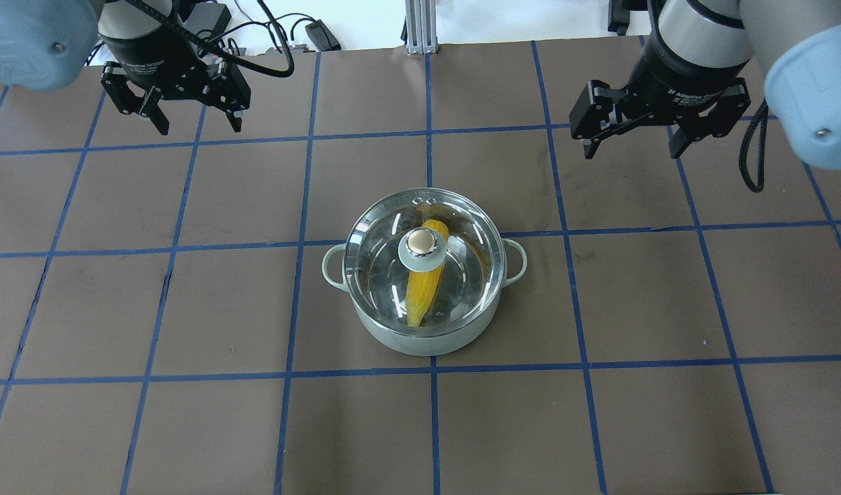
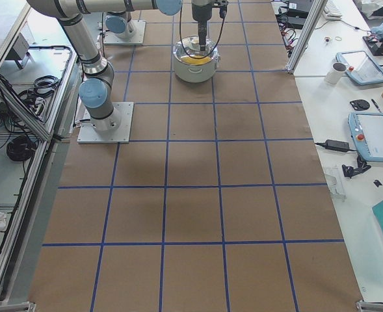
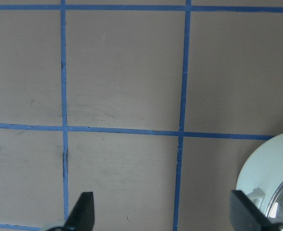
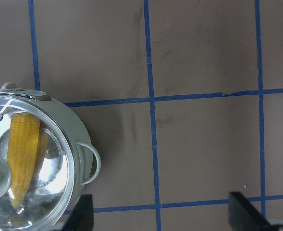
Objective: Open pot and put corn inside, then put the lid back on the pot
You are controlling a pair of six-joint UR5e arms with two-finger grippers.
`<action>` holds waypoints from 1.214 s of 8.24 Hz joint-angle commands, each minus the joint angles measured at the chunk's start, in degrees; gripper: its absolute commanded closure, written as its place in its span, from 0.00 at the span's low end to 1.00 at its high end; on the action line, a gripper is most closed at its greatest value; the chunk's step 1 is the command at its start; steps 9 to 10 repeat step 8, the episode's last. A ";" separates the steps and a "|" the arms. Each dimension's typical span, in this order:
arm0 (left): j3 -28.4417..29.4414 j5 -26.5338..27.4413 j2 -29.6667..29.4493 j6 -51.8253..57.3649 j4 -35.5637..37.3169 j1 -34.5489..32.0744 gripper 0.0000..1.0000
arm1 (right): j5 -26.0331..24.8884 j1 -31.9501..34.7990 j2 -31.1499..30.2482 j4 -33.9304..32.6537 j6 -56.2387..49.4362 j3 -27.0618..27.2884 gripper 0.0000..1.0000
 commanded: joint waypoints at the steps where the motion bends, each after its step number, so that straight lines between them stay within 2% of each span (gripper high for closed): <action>1: 0.00 0.16 -0.03 0.00 0.00 -0.03 0.00 | 1.44 -0.78 0.21 0.46 -0.64 -1.05 0.00; 4: 0.00 0.08 -0.03 0.00 0.00 0.05 0.00 | 1.98 -0.87 0.91 3.27 -0.64 -1.75 0.00; 10: 0.00 0.16 -0.03 0.00 0.00 -0.03 0.00 | 2.06 -0.78 1.09 3.18 -0.64 -1.75 0.00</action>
